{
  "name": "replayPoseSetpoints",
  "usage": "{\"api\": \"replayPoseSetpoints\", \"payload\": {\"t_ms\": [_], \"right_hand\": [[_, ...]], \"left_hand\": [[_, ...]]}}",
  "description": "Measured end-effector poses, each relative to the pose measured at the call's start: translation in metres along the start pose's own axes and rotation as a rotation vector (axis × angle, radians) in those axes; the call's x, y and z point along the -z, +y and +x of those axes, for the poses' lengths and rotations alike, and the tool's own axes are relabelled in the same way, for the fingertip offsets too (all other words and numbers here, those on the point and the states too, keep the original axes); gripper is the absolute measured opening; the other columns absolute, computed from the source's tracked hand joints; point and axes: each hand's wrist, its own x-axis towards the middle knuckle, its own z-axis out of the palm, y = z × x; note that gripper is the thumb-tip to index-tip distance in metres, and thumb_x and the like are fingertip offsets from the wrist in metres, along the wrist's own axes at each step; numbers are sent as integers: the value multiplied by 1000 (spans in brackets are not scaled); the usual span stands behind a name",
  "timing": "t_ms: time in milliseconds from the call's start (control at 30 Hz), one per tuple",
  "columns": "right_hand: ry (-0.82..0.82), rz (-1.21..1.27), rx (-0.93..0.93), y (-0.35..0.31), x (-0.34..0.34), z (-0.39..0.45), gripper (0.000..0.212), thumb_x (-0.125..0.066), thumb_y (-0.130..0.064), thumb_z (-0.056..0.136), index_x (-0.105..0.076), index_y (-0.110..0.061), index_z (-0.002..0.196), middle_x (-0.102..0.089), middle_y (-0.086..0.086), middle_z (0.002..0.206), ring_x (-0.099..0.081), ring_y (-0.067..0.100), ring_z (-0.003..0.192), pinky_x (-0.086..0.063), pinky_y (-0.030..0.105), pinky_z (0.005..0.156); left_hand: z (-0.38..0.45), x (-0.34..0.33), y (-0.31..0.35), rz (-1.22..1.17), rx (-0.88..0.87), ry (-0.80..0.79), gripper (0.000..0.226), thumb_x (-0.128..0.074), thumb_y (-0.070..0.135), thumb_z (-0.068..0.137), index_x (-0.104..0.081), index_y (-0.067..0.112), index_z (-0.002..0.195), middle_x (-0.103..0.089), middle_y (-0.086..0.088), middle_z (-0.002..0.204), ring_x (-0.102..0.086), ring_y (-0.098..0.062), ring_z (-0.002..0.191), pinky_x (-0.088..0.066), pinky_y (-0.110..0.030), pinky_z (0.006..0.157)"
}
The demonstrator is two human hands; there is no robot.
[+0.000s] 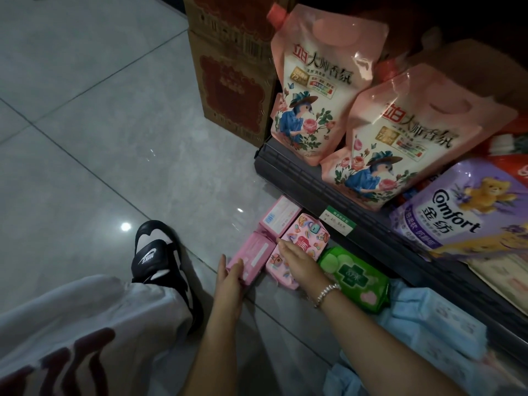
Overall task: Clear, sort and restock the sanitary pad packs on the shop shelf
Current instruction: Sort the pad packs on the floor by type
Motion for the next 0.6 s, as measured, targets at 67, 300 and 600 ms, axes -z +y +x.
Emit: {"api": "replayPoseSetpoints", "payload": {"t_ms": [67,300,600], "right_hand": [[7,-5,-1,0,0,-5,46,-35,-42,103,-39,-25,145,-44,-3,147,-44,19,132,-38,37,107],[181,80,149,-14,23,-43,35,-44,-34,101,-54,-25,134,-52,-14,118,-51,1,98,-40,7,71],[625,-93,559,-29,90,-145,36,-53,-29,97,-54,-25,133,-64,-3,122,-60,7,104,-50,28,89]], "left_hand": [[-5,-3,4,161,-68,53,64,-54,24,98,-21,27,153,-27,-11,155,-46,-33,129,-42,-44,106],[-54,-46,50,503,-387,33,45,-52,26,98,-42,23,142,-28,-6,154,-34,-24,138,-29,-44,115],[-185,-123,82,765,-890,-311,31,-47,18,100,-51,20,130,-55,2,129,-53,-10,117,-40,-11,88]]}}
